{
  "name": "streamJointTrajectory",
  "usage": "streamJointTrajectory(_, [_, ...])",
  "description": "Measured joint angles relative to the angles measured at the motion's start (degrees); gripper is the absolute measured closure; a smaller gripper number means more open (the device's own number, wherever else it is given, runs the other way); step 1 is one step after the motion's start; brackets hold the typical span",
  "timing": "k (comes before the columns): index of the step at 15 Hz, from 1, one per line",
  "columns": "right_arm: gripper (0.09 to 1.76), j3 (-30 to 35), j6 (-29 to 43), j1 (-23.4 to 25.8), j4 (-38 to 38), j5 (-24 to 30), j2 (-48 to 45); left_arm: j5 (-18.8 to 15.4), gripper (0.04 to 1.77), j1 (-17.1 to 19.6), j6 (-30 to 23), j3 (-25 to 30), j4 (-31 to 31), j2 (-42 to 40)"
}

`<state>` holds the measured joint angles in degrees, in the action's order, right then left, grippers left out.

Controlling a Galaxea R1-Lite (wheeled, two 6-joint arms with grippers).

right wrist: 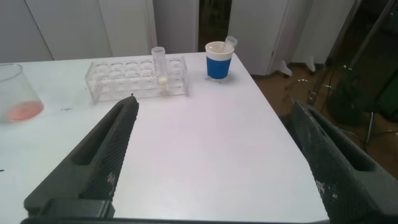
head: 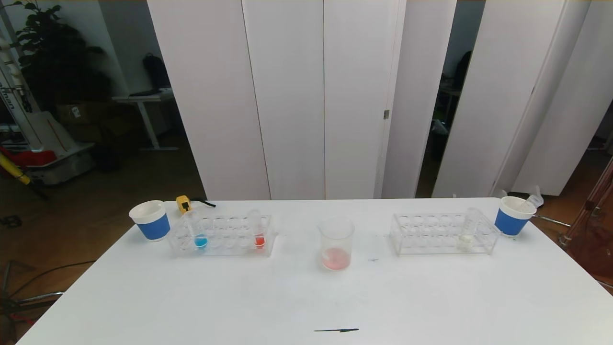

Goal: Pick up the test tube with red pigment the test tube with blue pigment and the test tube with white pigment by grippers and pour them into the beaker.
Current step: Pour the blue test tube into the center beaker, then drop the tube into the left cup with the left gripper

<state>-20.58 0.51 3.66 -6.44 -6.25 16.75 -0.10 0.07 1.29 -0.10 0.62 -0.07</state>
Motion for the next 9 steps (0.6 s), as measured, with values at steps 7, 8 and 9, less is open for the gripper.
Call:
streamJointTrajectory(7, [0.1,13.0,-0.8,-3.9,-0.4,0.7,-14.3,0.0,0.06,0.0,0.0,0.0,0.0,0.0])
streamJointTrajectory(8, [0.1,14.4,-0.8,-3.9,-0.4,0.7,-15.2,0.0,0.06,0.0,0.0,0.0,0.0,0.0])
streamJointTrajectory(9, [0.1,15.2,-0.8,-3.9,-0.3,0.8,-15.9,0.0,0.06,0.0,0.0,0.0,0.0,0.0])
